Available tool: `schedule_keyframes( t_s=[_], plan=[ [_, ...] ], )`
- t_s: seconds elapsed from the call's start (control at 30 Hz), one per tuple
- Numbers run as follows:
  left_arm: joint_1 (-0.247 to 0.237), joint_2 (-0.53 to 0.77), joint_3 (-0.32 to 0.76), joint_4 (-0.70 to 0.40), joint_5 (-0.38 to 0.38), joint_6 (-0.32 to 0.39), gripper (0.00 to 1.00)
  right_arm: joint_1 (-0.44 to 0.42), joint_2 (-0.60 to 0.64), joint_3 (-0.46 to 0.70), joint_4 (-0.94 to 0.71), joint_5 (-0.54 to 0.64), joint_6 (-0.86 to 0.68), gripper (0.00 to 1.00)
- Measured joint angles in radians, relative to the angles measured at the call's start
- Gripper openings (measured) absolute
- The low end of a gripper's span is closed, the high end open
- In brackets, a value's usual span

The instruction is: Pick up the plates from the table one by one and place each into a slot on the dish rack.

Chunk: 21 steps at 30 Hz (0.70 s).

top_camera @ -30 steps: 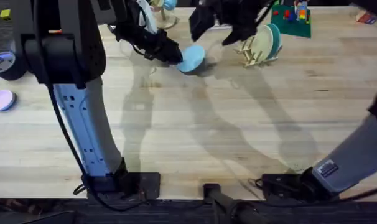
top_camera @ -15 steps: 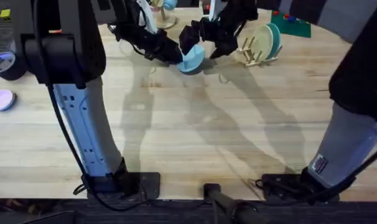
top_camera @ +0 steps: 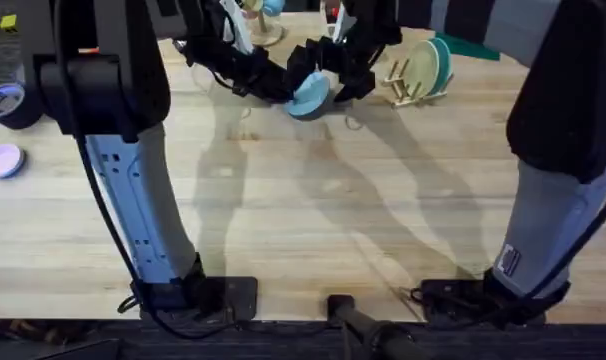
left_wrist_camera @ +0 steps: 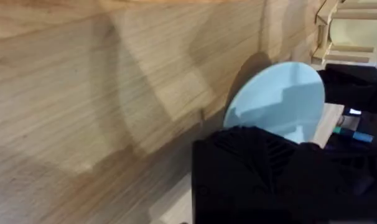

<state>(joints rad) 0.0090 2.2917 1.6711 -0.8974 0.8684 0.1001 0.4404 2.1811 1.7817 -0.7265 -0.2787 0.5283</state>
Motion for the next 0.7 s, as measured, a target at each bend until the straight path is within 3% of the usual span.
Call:
schedule_keyframes(
  t_s=[0.5,0.6,0.7],
  plan=[
    [0.000,0.000,0.000,0.000,0.000,0.000,0.041,0.000,0.000,0.000,0.020,0.000,0.209,0.985],
    [0.000,0.000,0.000,0.000,0.000,0.000,0.041,0.000,0.000,0.000,0.020,0.000,0.220,0.853],
    [0.000,0.000,0.000,0.000,0.000,0.000,0.041,0.000,0.001,0.000,0.021,-0.003,0.229,0.617]
  ],
)
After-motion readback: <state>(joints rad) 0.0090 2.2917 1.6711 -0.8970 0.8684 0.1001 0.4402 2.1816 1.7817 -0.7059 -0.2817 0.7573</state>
